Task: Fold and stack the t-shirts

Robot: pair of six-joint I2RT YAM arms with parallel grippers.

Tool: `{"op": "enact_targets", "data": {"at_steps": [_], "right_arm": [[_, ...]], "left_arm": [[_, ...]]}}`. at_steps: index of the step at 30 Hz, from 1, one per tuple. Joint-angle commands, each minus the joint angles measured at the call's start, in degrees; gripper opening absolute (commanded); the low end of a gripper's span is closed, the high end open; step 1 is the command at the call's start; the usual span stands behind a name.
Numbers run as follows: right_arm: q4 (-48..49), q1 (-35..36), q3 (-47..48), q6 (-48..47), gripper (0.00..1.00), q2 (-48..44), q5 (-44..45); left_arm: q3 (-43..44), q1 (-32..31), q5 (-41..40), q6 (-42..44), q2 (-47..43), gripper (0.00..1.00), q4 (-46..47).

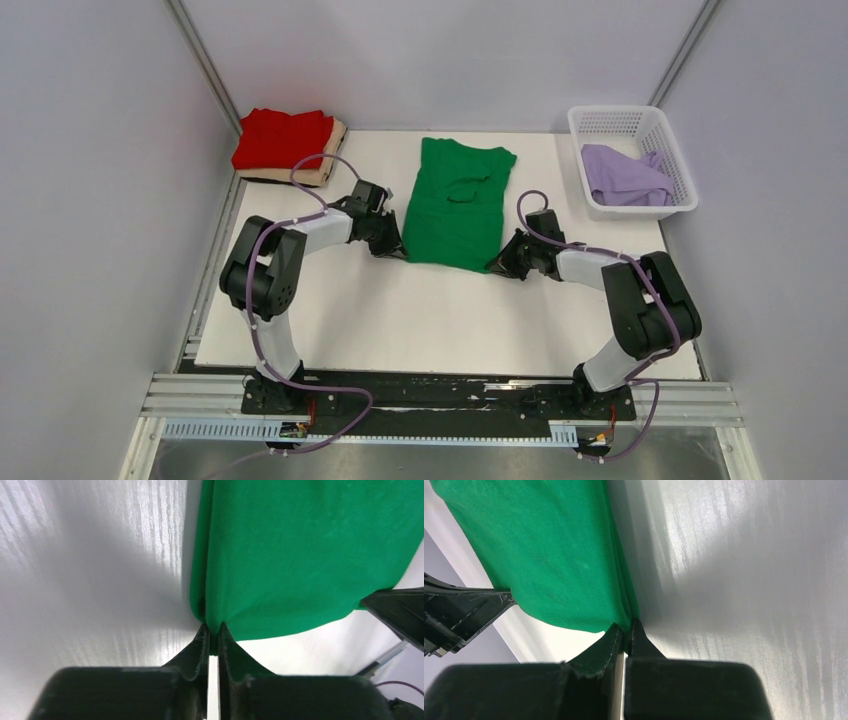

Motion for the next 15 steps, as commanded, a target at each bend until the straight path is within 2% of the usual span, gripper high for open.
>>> {"op": "enact_targets", "data": {"at_steps": [1,4,8,11,12,15], "right_arm": [[-7.2,0.7,-2.4,-4.8,0.0,-0.2,0.5],[-9.1,1.0,-3.1,-6.6,0.0,-3.1,-1.1],[-16.0,1.7,-4.0,-9.8,0.0,-8.3,-5.9],[-23.3,1.9,-4.9,-12.1,0.0,-14.8,-13.3],[-24.9,1.9,-4.8,-13.2,0.0,-17.2,-16.6],[-30.7,2.0,-3.5,-15.4,0.0,-22.7,-25.6]], "left_arm": [[-1.6,-0.6,-1.3,0.2,1.9,0.01,-0.8],[-3.4,-0.6,-1.6,0.1,-0.1,0.0,-1.1],[-8.7,-0.8,-3.3,0.7,-7.0,0.0,-4.2],[-12.2,-1.0,-3.9,2.4,-16.2,0.0,-9.6],[-12.4,-1.1,-4.8,3.1,-20.3,0.0,-14.3],[-12.4,-1.4,-4.7,4.3,-28.5,0.0,-19.1]]}}
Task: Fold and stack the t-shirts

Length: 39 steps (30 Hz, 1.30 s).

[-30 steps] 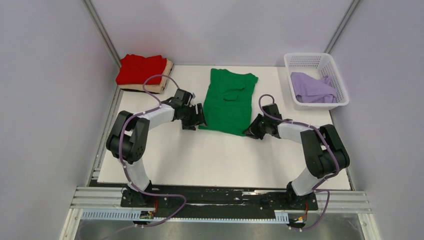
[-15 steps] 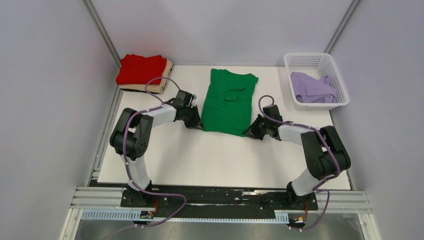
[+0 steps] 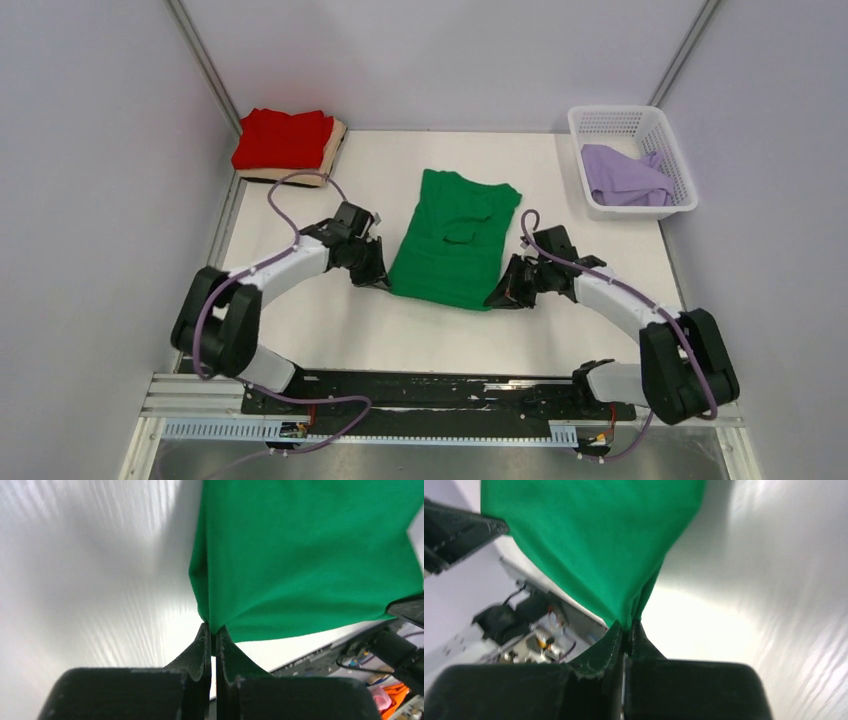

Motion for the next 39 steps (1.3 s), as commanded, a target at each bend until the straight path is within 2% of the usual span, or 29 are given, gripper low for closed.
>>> {"op": "enact_targets", "data": {"at_steps": [1,5,10,15,21,25,39], "right_arm": [[-12.6,0.1,1.6,-5.9,0.0,-8.8,-15.7],[-12.9,-0.3,3.8,-5.0,0.0,-12.3,-24.6],[-12.9,-5.6,8.3,-7.2,0.0,-11.2,-29.1],[-12.8,-12.3,11.5,-10.4,0.0,-5.7,-34.6],[-12.6,-17.2,18.3,-12.4,0.0,1.8,-31.9],[-12.5,-21.0,23.4,-13.4,0.0,6.1,-30.7],[-5.3,-23.1,35.1,-9.4,0.0,23.1,-27.5]], "left_arm": [[1.5,0.2,-2.5,3.9,-15.5,0.0,-12.3],[5.2,-0.2,-0.9,4.3,-22.4,0.0,-15.8],[9.1,-0.2,-4.7,3.5,-23.7,0.0,-12.5],[16.2,0.4,-6.9,4.5,-16.2,0.0,-10.5],[21.9,2.4,-8.5,3.0,-7.1,0.0,-3.8],[27.0,3.6,-8.9,3.8,-1.3,0.0,-3.2],[45.3,5.4,-11.8,6.1,19.6,0.0,-5.5]]}}
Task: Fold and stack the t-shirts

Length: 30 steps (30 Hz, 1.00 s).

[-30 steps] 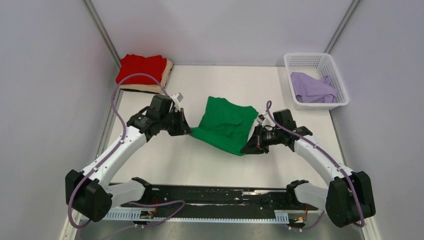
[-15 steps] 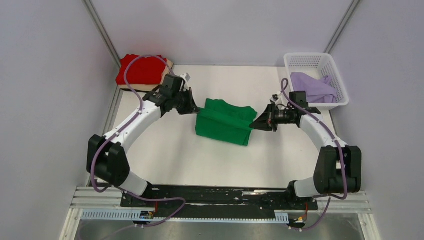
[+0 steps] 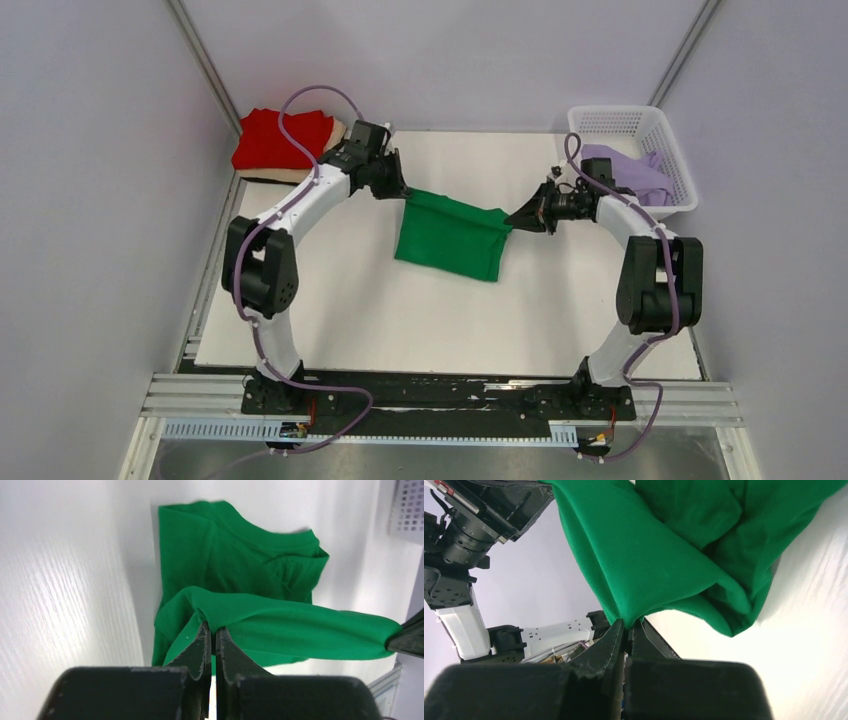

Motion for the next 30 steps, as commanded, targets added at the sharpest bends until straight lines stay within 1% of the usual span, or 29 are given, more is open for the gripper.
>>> {"op": "enact_targets", "data": {"at_steps": [1,6,12,13,14,15,16,17,18,19,20,21,24,26,27,30], "right_arm": [[3.6,-1.7,5.5,0.4,0.0,4.0,2.4],[4.0,-2.2,7.7,0.5,0.0,8.4,4.5],[5.0,-2.5,12.0,0.9,0.04,15.0,6.9],[5.1,-2.7,12.9,1.2,0.06,16.1,7.5],[5.1,-2.8,13.9,1.5,0.09,17.2,7.7],[5.2,-3.0,15.0,1.8,0.21,18.1,8.0],[5.1,-3.1,16.0,1.9,0.37,18.9,8.3],[5.1,-3.2,16.9,1.9,0.57,19.4,8.5],[5.1,-3.2,17.7,1.9,0.68,19.5,8.9],[5.1,-3.3,18.2,2.1,0.75,19.2,9.4],[5.1,-3.2,18.2,2.1,0.78,18.5,10.1],[5.2,-3.1,18.0,2.1,0.79,17.4,10.6],[5.9,-2.4,15.5,1.5,0.83,12.8,11.8],[6.6,-1.0,13.6,0.5,0.92,10.4,12.0],[7.0,0.3,12.7,0.0,1.0,9.5,11.8],[10.0,3.7,12.0,0.8,1.0,8.6,10.4]], "left_arm": [[6.3,2.9,-6.2,2.5,4.9,0.0,0.1],[12.6,3.3,-6.2,2.6,11.9,0.0,-1.0],[19.5,3.7,-5.3,2.5,19.4,0.01,-3.0],[20.2,3.8,-5.2,2.4,20.1,0.08,-3.8],[21.8,3.8,-4.9,2.3,21.5,0.13,-4.1],[22.5,3.8,-4.6,2.4,22.2,0.26,-4.6],[23.9,3.9,-4.5,2.4,23.2,0.35,-4.8],[24.6,3.9,-4.2,2.5,23.6,0.57,-5.2],[26.2,3.9,-3.9,2.6,24.2,0.66,-5.4],[26.9,3.9,-3.3,2.7,24.4,0.86,-5.9],[27.9,4.0,-2.7,2.8,24.3,0.93,-6.1],[28.1,4.0,-1.4,3.0,23.7,0.98,-5.9],[26.2,3.9,1.2,3.0,21.4,1.0,-4.8],[22.8,3.9,3.2,2.7,19.0,1.0,-1.9],[20.4,3.8,5.1,2.6,17.6,1.0,-1.1],[17.3,3.3,8.2,2.2,16.1,1.0,2.2]]}}
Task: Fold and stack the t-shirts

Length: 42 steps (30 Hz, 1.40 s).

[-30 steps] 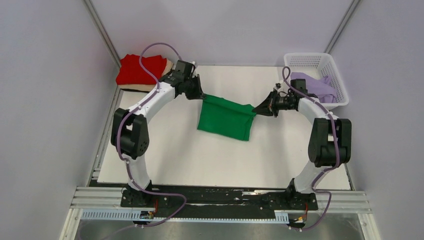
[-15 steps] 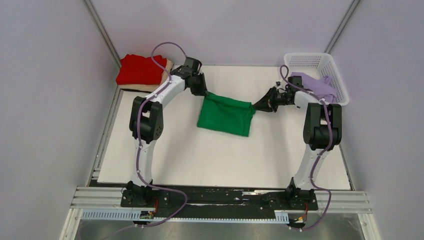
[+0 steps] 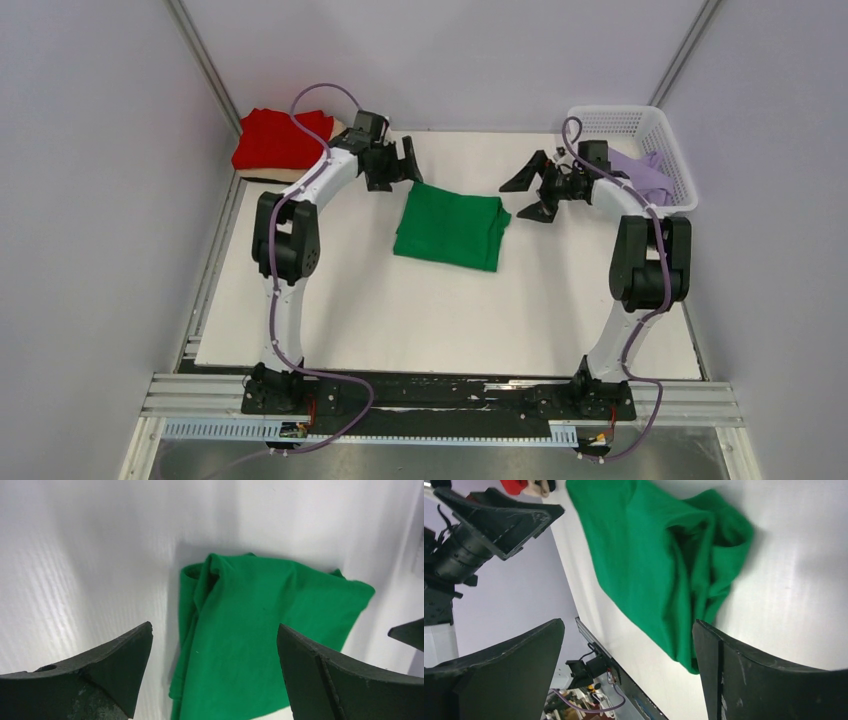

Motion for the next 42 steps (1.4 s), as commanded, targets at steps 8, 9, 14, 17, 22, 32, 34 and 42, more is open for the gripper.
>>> {"op": "enact_targets", "data": {"at_steps": [8,9,14,17,22,32,34,42], "right_arm": [[16.4,10.6,5.4,6.4,1.0,2.4,-2.8],[17.2,10.6,6.4,7.8,1.0,3.7,-1.9],[17.4,9.8,9.6,10.8,1.0,9.8,3.6],[17.4,9.0,8.4,11.8,1.0,12.3,4.2],[17.3,5.8,2.4,12.3,1.0,14.1,8.4],[17.0,3.8,-0.8,7.6,1.0,16.4,9.6],[16.6,3.8,-0.1,6.2,1.0,14.5,9.2],[14.9,3.8,-3.6,-0.9,1.0,-2.3,7.7]], "left_arm": [[-1.2,-1.7,12.7,-1.6,-2.2,1.0,7.2],[-0.4,-1.8,13.0,-1.8,-1.7,1.0,7.4],[2.9,-1.8,15.9,-3.0,3.5,1.0,8.7],[4.5,-1.8,16.4,-3.2,6.3,1.0,9.0],[6.3,-1.8,15.5,-2.4,11.3,1.0,7.9],[1.3,-1.8,15.9,-1.1,13.1,1.0,4.8],[-1.5,-1.8,16.0,-0.6,10.1,1.0,5.0],[-12.6,-2.6,11.1,1.7,-8.5,1.0,6.9]]}}
